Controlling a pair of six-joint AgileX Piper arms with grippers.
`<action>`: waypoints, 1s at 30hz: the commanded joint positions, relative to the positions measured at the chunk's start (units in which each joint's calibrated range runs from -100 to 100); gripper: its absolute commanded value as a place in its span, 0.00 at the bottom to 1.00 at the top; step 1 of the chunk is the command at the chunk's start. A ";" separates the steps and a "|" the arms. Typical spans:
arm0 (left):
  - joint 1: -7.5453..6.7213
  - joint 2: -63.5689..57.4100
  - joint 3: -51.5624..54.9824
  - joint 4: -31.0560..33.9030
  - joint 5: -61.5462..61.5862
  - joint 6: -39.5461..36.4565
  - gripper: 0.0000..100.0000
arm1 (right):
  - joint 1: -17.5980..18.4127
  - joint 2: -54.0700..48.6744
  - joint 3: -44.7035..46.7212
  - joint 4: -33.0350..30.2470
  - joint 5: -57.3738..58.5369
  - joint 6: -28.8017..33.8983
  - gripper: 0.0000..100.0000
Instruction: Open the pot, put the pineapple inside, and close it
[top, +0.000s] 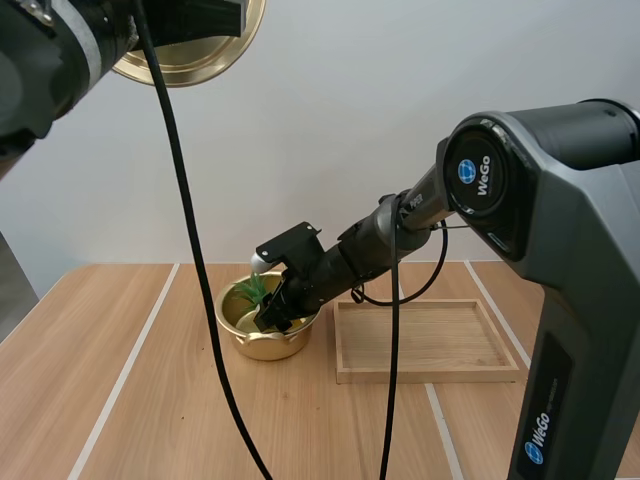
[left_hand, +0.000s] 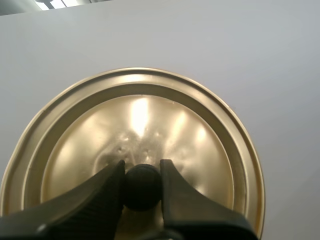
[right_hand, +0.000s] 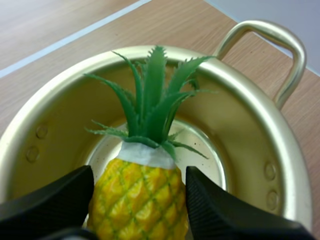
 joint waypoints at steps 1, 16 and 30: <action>-0.18 -0.44 -0.39 -0.69 -1.62 -0.66 0.00 | -0.02 0.31 0.00 1.31 -1.01 -0.51 0.00; -0.18 -0.44 -0.39 -0.69 -1.62 -0.66 0.00 | -0.02 0.31 -0.16 4.93 -3.24 -1.21 1.00; -0.18 -0.44 -0.39 -0.69 -1.62 -0.66 0.00 | -0.02 -0.06 -0.16 4.22 -3.33 -1.21 1.00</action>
